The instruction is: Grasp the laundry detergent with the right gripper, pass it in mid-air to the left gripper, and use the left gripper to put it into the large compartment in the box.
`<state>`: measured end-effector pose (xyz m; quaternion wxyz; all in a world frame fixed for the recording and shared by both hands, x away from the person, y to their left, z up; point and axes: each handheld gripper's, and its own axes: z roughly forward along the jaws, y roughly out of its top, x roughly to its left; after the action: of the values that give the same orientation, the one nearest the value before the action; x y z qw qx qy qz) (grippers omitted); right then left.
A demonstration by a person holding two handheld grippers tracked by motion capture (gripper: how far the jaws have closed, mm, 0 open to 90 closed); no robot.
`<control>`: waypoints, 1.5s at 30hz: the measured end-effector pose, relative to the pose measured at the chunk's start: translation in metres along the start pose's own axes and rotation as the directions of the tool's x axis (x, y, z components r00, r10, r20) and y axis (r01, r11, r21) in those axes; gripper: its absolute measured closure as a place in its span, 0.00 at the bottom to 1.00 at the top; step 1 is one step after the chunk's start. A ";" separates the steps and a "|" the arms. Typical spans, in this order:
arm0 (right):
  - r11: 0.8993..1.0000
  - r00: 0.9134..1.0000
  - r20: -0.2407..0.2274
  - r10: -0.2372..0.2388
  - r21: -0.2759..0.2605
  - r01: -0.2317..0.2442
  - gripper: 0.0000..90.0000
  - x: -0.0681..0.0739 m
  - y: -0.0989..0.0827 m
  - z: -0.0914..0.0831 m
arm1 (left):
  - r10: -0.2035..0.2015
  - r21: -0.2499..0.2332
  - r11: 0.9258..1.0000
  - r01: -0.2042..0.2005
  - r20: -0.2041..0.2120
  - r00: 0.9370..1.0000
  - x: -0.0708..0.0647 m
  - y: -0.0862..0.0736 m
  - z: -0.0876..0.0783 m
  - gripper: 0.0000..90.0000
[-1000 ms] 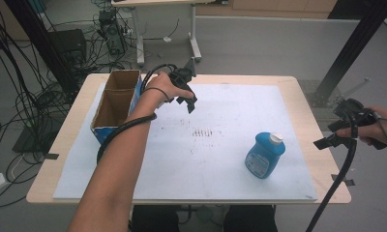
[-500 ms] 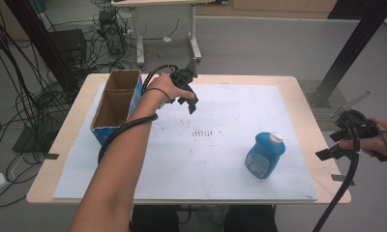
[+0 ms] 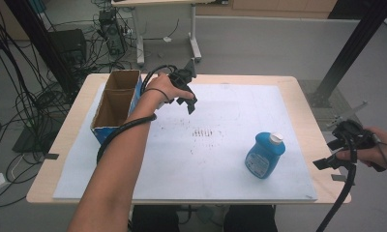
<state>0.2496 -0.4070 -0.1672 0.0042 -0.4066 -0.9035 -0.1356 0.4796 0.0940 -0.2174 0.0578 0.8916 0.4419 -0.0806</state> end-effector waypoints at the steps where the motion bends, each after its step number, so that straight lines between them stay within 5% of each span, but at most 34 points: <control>1: 1.000 1.000 -0.001 0.003 0.001 -0.003 0.07 0.001 -0.001 0.001 | -0.002 0.000 1.000 0.002 0.000 1.000 0.000 0.000 0.000 0.09; 45: 0.995 0.999 -0.035 -0.001 -0.103 -0.003 0.07 0.025 -0.056 0.036 | -0.027 -0.004 1.000 0.027 0.011 1.000 0.004 -0.008 0.004 0.09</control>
<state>0.1955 -0.4152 -0.2125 -0.0009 -0.4042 -0.8949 -0.1891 0.4753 0.1016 -0.2225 0.0612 0.8848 0.4539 -0.0855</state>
